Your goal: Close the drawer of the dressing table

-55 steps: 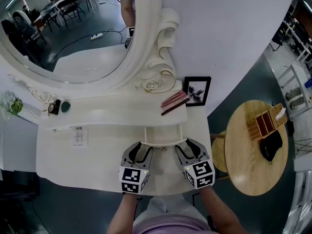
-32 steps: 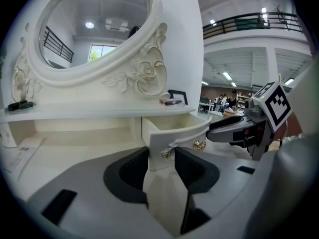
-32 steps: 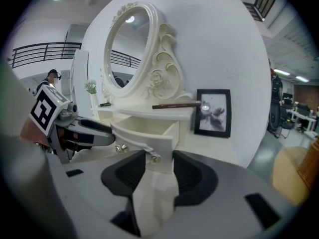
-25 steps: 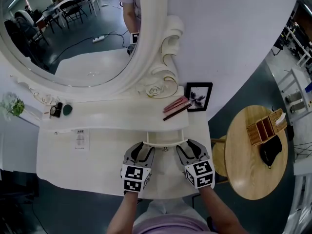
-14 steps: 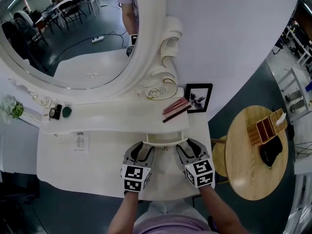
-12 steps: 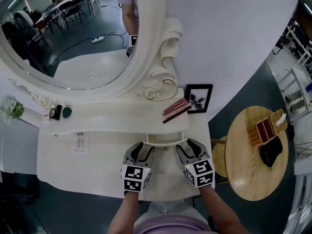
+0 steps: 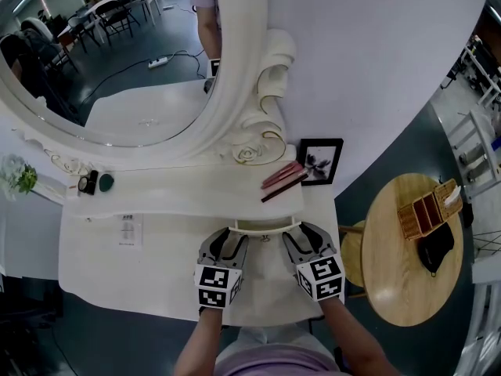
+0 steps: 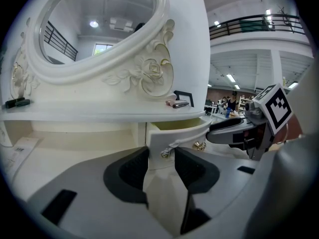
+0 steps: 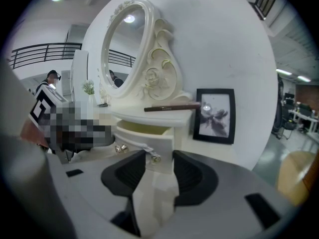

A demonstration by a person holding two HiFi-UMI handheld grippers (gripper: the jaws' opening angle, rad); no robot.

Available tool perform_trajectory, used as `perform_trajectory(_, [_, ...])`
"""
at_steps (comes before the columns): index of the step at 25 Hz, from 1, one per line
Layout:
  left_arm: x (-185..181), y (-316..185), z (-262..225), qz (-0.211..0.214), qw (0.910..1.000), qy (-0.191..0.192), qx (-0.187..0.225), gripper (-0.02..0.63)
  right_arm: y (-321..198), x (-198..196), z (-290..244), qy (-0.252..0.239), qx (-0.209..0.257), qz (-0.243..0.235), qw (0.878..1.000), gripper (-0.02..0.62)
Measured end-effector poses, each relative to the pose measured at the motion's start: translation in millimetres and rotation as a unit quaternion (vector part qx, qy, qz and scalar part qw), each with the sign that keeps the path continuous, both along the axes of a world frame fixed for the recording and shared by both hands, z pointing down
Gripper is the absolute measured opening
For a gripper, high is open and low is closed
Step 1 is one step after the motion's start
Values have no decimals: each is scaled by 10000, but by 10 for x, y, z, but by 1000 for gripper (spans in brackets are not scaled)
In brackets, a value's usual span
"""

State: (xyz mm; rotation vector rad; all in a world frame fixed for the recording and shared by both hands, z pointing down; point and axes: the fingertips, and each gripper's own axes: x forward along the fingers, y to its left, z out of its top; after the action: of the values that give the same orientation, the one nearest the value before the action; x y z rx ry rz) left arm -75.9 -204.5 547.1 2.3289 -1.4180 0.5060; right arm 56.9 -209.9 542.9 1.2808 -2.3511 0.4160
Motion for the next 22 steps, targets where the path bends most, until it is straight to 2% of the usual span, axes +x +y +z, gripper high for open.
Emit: perform_trajectory(22, [-16,-233,-10,-127,9999,32,2,170,-225,-6,-11,-103,50,51,9999,181])
